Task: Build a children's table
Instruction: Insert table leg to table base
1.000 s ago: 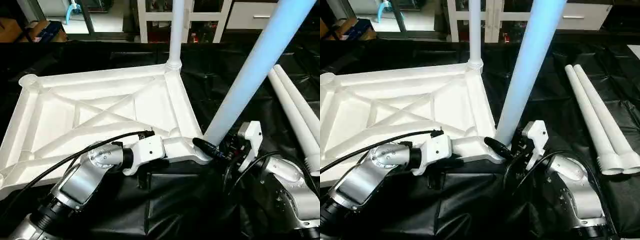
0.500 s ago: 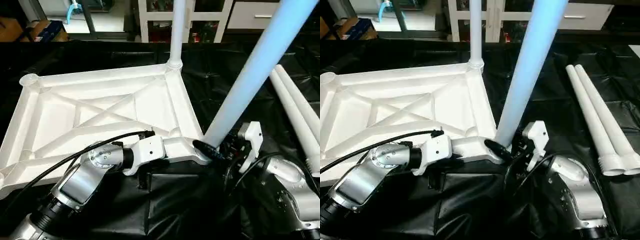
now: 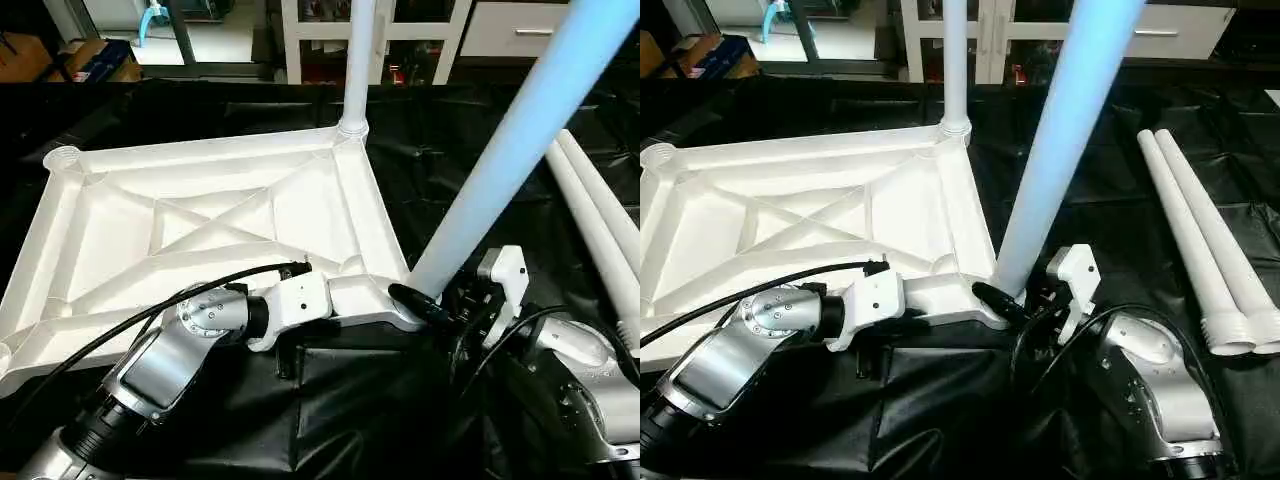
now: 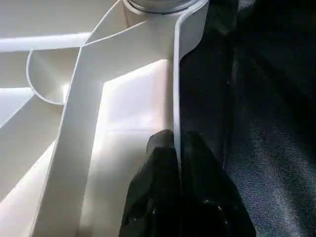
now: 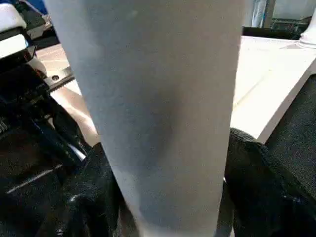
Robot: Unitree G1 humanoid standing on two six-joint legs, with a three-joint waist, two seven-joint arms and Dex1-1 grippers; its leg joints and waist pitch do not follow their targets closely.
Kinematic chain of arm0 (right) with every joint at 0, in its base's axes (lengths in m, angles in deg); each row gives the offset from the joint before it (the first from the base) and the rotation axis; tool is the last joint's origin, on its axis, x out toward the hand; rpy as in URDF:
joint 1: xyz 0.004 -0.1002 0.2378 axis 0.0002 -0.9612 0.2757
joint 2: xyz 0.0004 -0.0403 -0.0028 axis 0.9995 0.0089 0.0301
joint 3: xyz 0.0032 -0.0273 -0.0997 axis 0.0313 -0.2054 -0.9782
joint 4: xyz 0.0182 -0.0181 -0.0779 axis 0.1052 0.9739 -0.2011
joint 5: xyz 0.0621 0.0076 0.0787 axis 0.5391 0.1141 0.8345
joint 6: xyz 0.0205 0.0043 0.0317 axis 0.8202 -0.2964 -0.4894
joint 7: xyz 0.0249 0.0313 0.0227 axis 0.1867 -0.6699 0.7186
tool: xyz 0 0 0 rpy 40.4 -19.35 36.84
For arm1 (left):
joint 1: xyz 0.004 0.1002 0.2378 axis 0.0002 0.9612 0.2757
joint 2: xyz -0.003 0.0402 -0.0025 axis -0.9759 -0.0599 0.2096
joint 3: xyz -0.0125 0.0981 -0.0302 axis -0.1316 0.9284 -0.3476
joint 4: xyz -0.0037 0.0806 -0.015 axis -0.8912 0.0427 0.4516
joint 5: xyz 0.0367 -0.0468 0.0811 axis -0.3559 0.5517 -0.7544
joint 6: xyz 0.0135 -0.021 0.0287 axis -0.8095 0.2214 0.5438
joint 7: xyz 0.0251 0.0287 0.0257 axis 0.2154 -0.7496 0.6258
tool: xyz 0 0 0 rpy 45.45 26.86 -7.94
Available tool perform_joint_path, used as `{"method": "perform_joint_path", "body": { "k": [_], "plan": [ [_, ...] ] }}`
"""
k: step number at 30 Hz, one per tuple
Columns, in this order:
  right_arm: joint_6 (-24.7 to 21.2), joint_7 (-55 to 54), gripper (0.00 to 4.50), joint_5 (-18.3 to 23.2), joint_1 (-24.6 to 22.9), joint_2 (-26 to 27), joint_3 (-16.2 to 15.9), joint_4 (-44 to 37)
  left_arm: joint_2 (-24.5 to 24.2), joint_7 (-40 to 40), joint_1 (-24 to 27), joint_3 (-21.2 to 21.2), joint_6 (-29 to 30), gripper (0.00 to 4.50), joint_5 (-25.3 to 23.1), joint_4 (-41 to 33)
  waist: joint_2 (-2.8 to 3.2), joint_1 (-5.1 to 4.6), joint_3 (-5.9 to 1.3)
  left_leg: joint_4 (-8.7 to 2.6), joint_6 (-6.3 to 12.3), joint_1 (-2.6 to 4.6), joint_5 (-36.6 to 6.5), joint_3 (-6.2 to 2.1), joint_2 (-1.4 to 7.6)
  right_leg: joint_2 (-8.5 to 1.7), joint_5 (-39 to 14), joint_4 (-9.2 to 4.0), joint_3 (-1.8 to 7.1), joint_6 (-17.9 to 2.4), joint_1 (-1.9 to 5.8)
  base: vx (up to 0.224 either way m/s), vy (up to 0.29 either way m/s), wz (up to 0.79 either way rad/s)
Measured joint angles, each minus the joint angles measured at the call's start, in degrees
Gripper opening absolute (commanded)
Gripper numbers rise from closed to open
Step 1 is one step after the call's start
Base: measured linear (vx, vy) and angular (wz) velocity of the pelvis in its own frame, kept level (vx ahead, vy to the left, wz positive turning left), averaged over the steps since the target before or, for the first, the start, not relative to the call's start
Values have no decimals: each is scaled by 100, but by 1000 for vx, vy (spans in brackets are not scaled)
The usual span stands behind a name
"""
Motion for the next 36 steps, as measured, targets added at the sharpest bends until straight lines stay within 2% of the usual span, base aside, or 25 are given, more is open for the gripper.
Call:
{"method": "perform_joint_path", "body": {
  "k": [4, 5, 10, 26, 31, 36],
  "plan": [
    [4, 122, 294, -12, 23, -118, -7, 9, 3, -1, 0, 10, -4, 0, 5, -3, -1, 7, 0, 8, 0, 4, 0, 16, 0, -1, 0, 30, 21, 0, -5, 0, 0, 0],
    [4, 147, 267, -12, 23, -136, -7, 10, 3, -7, 1, 10, -5, 0, 6, -5, -1, 9, 0, 8, 0, 4, 0, 17, 0, -1, 0, 34, 22, 0, -6, 0, 0, 0],
    [22, 188, 240, -14, 42, -157, -7, 18, 2, -13, 1, 10, -6, 0, 7, -5, 0, 9, -1, 9, 1, 5, 1, 19, 1, -1, 2, 38, 24, -3, -4, 0, 0, 0],
    [76, 281, 237, -22, 110, -196, -47, 127, -1, -8, 15, -1, 66, 0, 20, -39, -3, 5, -3, 20, 2, 9, 1, 21, 3, -1, 9, 45, 25, -15, -1, 0, 0, 0],
    [115, -110, 237, -194, 129, 19, -86, 168, 150, 69, 25, -111, 369, 0, 51, -92, -10, -14, -6, 30, 2, 19, 1, 25, 4, 0, 8, 45, 29, -14, 5, 0, 0, 0],
    [121, -1435, 236, -707, 492, 647, -87, 495, 722, 720, -124, -232, 1021, 0, -63, 14, -13, -136, -7, 65, 1, 22, 1, 22, -3, -3, 5, 23, 36, -9, -7, 0, 0, 0]
  ]
}}
